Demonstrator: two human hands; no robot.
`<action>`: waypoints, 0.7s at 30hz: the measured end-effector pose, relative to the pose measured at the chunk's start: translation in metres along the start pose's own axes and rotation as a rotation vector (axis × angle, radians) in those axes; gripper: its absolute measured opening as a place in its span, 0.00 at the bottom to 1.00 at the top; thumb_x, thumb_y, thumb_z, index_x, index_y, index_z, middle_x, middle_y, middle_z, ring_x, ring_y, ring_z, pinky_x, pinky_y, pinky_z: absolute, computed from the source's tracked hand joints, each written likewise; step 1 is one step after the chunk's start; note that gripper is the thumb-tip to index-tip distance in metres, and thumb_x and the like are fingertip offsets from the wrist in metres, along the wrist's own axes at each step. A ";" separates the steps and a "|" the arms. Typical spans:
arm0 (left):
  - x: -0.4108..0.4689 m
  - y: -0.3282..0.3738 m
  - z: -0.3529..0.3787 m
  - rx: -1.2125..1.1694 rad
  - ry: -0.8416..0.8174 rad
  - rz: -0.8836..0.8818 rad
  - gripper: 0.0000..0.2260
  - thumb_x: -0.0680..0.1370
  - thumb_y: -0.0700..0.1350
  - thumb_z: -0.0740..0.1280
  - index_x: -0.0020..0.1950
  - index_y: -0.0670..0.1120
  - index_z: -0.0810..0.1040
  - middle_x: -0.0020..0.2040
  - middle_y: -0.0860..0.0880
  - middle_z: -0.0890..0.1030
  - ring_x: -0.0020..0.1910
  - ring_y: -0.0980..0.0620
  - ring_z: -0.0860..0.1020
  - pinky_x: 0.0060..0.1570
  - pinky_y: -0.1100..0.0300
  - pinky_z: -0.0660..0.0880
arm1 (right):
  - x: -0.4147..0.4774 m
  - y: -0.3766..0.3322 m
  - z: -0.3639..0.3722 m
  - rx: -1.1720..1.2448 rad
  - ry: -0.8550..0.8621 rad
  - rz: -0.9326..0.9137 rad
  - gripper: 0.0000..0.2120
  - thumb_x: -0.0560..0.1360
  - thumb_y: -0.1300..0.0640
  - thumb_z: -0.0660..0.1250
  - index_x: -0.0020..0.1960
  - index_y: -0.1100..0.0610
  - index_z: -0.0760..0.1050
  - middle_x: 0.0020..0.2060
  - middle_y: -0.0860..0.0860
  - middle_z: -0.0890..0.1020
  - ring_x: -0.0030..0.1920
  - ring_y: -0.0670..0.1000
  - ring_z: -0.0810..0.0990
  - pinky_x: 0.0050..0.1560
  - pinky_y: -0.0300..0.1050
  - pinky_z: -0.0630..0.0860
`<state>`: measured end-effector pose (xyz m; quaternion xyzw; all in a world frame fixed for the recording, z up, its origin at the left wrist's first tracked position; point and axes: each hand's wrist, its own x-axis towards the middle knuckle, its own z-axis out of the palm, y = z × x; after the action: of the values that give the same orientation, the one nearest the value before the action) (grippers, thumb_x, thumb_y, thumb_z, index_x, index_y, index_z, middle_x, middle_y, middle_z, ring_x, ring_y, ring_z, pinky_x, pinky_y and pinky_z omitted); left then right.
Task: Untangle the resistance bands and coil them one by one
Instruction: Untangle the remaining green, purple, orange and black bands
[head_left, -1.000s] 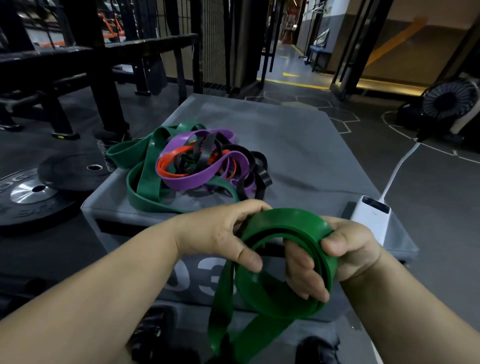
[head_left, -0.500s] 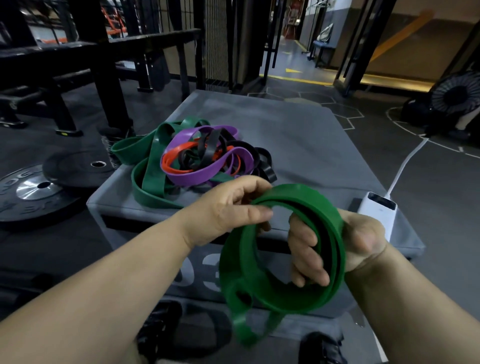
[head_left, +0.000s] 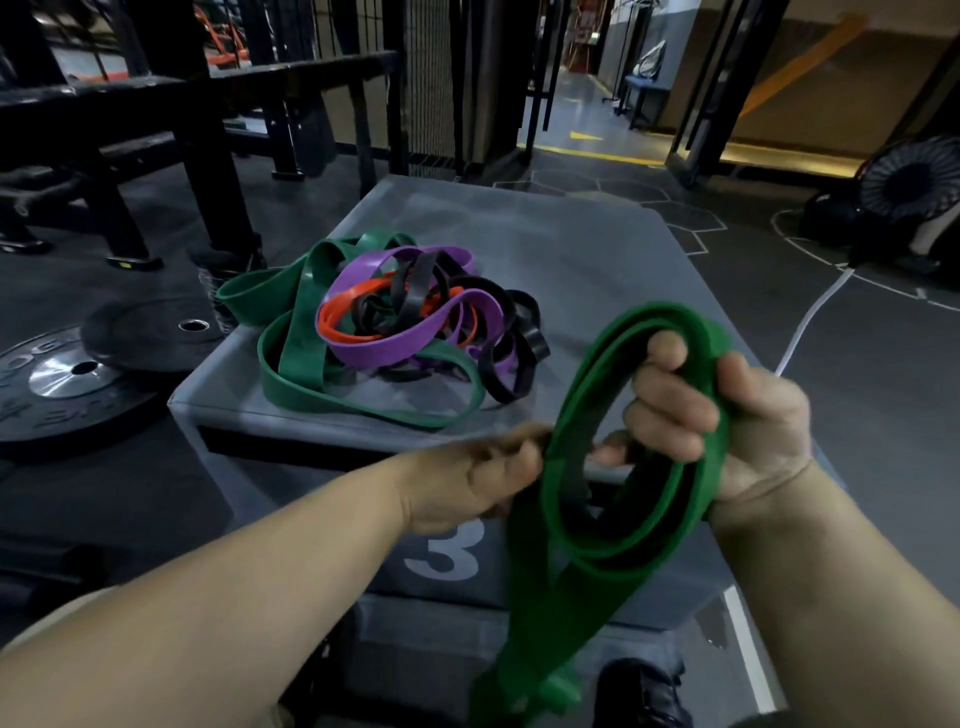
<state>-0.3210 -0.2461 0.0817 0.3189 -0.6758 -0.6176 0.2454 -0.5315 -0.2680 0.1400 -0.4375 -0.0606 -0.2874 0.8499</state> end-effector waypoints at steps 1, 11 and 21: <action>0.000 -0.002 0.002 0.038 -0.032 -0.047 0.29 0.71 0.65 0.68 0.65 0.50 0.70 0.54 0.61 0.80 0.56 0.63 0.77 0.57 0.59 0.73 | -0.001 -0.005 0.002 0.021 0.022 -0.027 0.14 0.79 0.61 0.63 0.62 0.68 0.70 0.43 0.60 0.80 0.44 0.58 0.81 0.60 0.65 0.71; 0.010 -0.017 0.006 0.329 0.195 -0.197 0.20 0.71 0.49 0.66 0.60 0.53 0.62 0.50 0.48 0.76 0.47 0.52 0.77 0.49 0.54 0.74 | -0.019 -0.032 0.013 0.067 0.113 -0.224 0.36 0.72 0.72 0.64 0.76 0.65 0.53 0.48 0.58 0.74 0.50 0.58 0.76 0.65 0.61 0.68; 0.014 -0.013 0.023 0.033 0.399 -0.218 0.11 0.83 0.46 0.59 0.64 0.47 0.73 0.53 0.49 0.84 0.52 0.54 0.81 0.50 0.69 0.74 | -0.013 -0.037 0.013 -0.051 0.338 -0.426 0.38 0.70 0.70 0.64 0.75 0.55 0.52 0.42 0.53 0.74 0.42 0.52 0.73 0.52 0.49 0.73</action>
<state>-0.3449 -0.2412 0.0649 0.5099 -0.5854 -0.5539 0.3006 -0.5601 -0.2694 0.1696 -0.3820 -0.0012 -0.5299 0.7572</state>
